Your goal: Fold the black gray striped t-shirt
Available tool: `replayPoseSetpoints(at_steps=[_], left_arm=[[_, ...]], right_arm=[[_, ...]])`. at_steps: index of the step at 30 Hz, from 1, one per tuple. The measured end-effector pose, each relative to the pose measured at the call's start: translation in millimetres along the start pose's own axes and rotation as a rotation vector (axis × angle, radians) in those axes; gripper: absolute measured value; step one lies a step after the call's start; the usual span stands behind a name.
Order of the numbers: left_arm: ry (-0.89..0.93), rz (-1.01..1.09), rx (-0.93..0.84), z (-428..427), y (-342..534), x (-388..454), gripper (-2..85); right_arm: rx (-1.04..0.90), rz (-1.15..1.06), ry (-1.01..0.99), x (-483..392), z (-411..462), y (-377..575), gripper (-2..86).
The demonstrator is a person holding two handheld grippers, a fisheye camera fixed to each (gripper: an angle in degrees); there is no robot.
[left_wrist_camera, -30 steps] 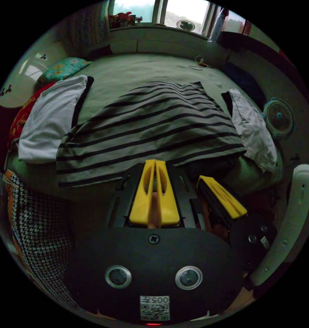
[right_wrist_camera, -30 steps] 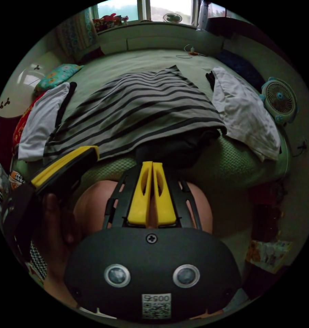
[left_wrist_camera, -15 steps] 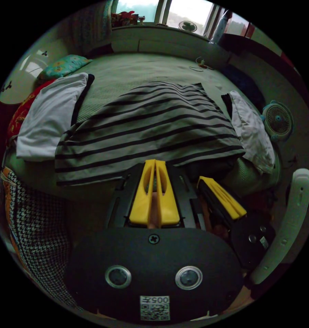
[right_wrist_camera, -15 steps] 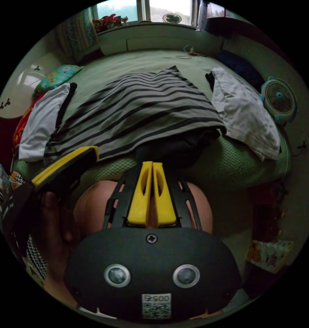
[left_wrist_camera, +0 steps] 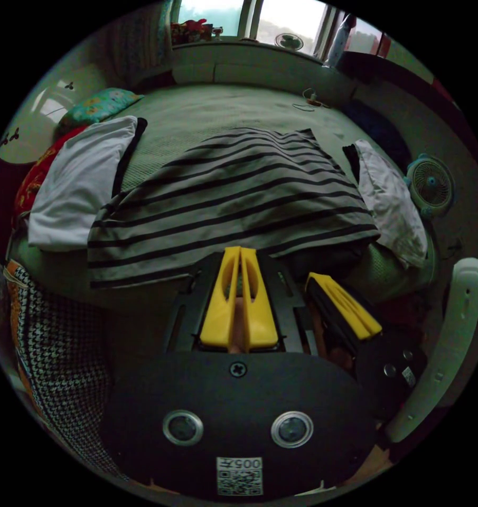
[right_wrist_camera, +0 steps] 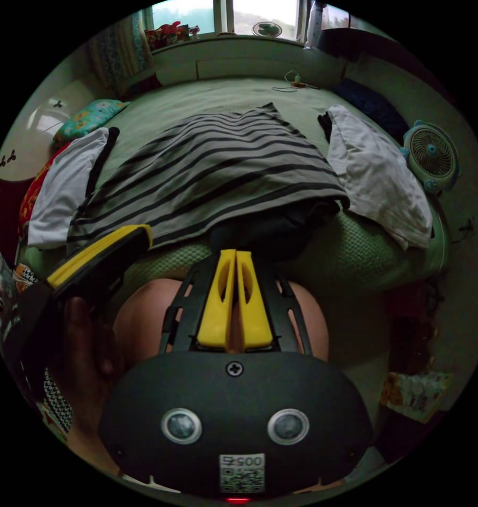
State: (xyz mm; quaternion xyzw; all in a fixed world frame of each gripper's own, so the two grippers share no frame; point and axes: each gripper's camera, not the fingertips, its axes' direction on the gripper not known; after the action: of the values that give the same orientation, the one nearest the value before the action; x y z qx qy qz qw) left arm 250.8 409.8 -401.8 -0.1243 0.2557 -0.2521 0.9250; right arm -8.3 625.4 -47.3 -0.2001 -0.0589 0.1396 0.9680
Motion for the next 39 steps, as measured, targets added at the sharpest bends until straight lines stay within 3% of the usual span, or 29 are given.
replayPoseSetpoints(at_steps=[39], left_arm=[[0.04,-0.017,-0.01,-4,2,-36,-0.1]], right_arm=[[0.008,-0.008,0.011,8,1,9,-1.1]])
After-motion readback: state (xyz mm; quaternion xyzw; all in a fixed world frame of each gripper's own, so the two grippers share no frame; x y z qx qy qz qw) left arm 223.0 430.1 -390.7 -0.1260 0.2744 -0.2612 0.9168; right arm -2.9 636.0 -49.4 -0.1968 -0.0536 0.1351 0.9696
